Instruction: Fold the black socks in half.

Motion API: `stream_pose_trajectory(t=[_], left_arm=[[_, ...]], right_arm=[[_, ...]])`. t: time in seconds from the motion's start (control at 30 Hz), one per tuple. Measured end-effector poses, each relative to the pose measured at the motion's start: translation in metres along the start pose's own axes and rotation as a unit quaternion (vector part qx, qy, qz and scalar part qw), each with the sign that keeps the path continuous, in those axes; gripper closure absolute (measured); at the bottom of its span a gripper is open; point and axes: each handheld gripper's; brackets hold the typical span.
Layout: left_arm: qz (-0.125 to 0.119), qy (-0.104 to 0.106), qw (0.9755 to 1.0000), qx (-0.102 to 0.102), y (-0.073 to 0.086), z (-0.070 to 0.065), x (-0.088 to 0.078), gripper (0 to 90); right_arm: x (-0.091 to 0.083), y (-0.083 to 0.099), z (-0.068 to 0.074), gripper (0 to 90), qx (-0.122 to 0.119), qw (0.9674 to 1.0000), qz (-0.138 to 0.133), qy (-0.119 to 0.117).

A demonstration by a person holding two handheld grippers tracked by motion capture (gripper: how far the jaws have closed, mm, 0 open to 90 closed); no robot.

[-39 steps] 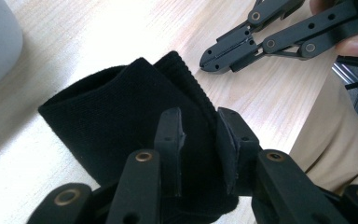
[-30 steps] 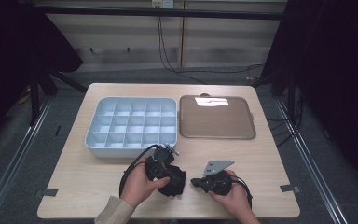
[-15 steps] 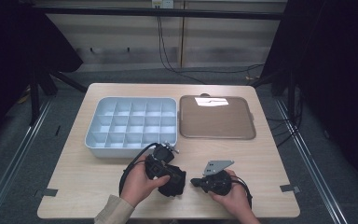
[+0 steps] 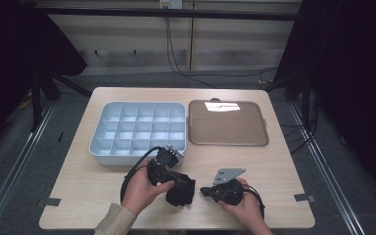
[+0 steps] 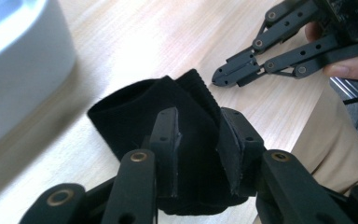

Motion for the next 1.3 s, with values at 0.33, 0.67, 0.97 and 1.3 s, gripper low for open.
stream_pose_trajectory(t=[0.33,0.67,0.97,1.3], left_arm=[[-0.005,-0.01,0.9999,-0.007,0.005,0.007,-0.009,66.6],[-0.006,-0.022,0.9996,-0.017,0.013,0.016,-0.012,64.1],[-0.01,-0.026,0.9992,-0.03,0.02,0.024,-0.013,63.5],[-0.015,-0.032,0.9985,-0.041,0.025,0.031,-0.013,61.3]], right_arm=[[0.0,0.0,0.0,90.0,-0.004,1.0,-0.001,0.001],[0.0,0.0,0.001,90.0,-0.004,1.0,-0.001,0.002],[0.001,-0.001,0.002,90.0,-0.007,1.0,-0.001,0.002],[0.001,-0.002,0.003,90.0,-0.01,0.9999,-0.001,0.002]])
Point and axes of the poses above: each handheld gripper's, and its own axes: x roughly forward along the jaws, y roughly out of its underside, z roughly to its left, and after that the axes turned 15 degrees about y, right-handed
